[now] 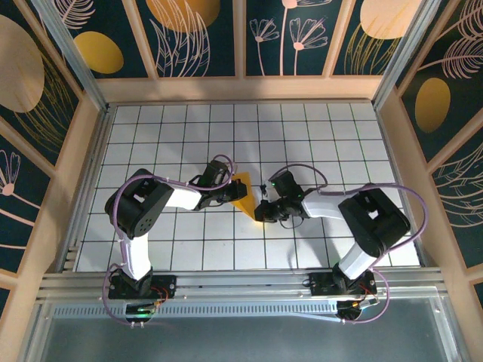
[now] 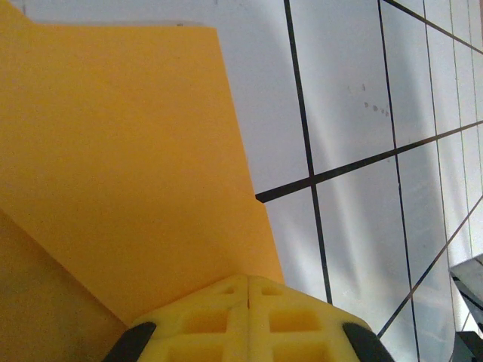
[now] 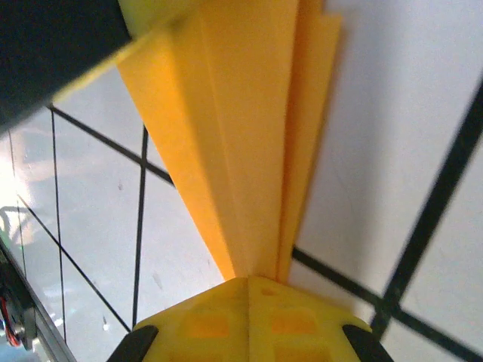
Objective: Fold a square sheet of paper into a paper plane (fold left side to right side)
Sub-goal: Fourth fold the wing at the center of the table, then turn over the paper at the center of the table.
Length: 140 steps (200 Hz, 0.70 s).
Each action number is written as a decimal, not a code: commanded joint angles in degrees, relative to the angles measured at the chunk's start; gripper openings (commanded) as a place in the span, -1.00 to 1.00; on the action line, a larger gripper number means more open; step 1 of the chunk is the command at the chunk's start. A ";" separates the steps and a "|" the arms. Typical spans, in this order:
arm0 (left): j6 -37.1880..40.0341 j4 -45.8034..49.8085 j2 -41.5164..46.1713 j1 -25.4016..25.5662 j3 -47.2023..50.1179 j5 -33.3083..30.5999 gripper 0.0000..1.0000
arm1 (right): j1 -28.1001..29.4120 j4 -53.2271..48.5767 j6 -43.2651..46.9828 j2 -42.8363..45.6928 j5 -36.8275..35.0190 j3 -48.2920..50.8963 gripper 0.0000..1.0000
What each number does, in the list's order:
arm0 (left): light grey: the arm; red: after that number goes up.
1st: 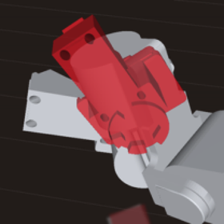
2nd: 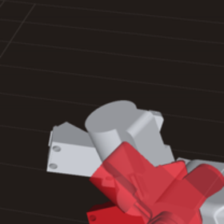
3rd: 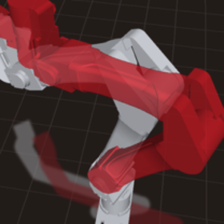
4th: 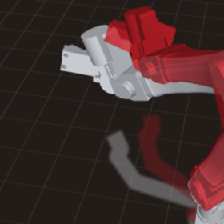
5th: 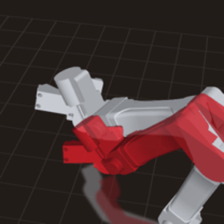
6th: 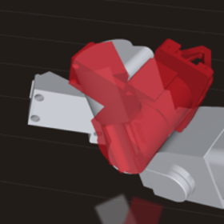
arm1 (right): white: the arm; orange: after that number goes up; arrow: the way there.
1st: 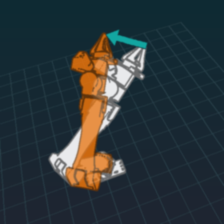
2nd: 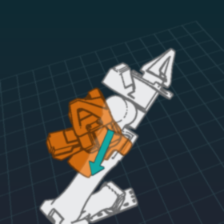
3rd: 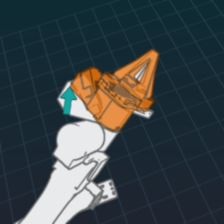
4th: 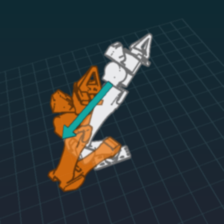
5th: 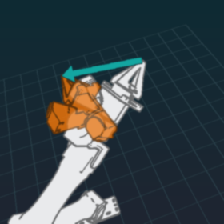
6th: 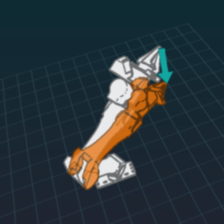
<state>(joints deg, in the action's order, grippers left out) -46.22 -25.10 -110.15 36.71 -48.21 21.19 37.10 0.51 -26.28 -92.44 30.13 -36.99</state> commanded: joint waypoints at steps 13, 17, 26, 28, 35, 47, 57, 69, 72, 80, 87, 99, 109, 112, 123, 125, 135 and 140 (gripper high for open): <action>0.00 4.67 1.57 -0.34 -0.90 0.24 -0.88 | -0.29 -9.53 3.77 4.59 1.72 -0.77 -1.00; -0.10 4.45 2.00 -0.36 -1.08 0.60 -0.85 | -0.47 -9.75 4.13 5.32 1.77 -1.15 -1.00; -0.47 3.90 3.49 -0.37 -1.27 1.12 -0.78 | -0.79 -9.64 4.99 6.76 1.92 -2.01 -0.98; -0.46 3.80 3.94 -0.36 -1.28 1.20 -0.76 | -0.84 -9.61 5.25 7.04 1.99 -2.27 -0.95; -0.61 3.37 5.28 -0.35 -1.38 1.39 -0.67 | -1.15 -9.17 6.04 7.89 1.87 -2.78 -0.81; -0.46 3.46 7.84 -0.40 -1.45 0.66 -0.51 | -1.60 -7.86 7.42 8.87 0.38 -3.63 -0.56; -0.13 3.80 10.23 -0.34 -1.31 -0.18 -0.42 | -2.00 -6.52 8.39 9.06 -1.95 -4.33 -0.30; 0.56 4.82 13.92 -0.40 -0.77 -2.43 -0.32 | -2.46 -4.27 8.95 8.43 -4.24 -5.06 -0.09; 0.82 5.12 14.86 -0.36 -0.66 -3.05 -0.30 | -2.60 -3.81 8.90 8.14 -4.73 -5.25 -0.04; 1.45 6.09 17.23 -0.41 0.12 -5.21 -0.26 | -2.84 -2.45 9.05 7.08 -5.76 -5.94 0.05; 1.95 7.03 19.26 -0.38 0.99 -7.35 -0.24 | -2.83 -1.14 9.16 5.95 -6.18 -6.56 0.11; 2.68 8.62 22.89 -0.36 2.70 -11.54 -0.21 | -2.93 0.04 9.35 3.53 -6.96 -8.11 0.15; 3.20 9.55 25.80 -0.39 4.37 -14.69 -0.18 | -3.01 0.83 9.67 1.63 -7.57 -9.38 0.16; 3.23 9.79 26.63 -0.40 4.85 -15.49 -0.17 | -3.00 1.03 9.73 0.97 -7.67 -9.75 0.17; 3.36 10.35 29.58 -0.36 6.92 -18.21 -0.13 | -3.05 2.15 9.89 -0.93 -7.55 -10.81 0.17; 3.31 10.43 30.09 -0.40 7.23 -18.67 -0.13 | -3.01 2.35 9.99 -1.32 -7.37 -10.99 0.17; 3.31 10.75 32.60 -0.39 9.13 -20.51 -0.09 | -3.02 3.21 10.03 -2.92 -7.02 -11.87 0.17; 3.24 10.93 33.78 -0.39 9.99 -21.23 -0.07 | -3.03 3.55 10.07 -3.69 -6.72 -12.24 0.17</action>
<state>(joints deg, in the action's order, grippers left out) -44.23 -18.46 -80.23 36.69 -42.50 7.73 34.48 0.58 -17.82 -92.99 24.36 -46.61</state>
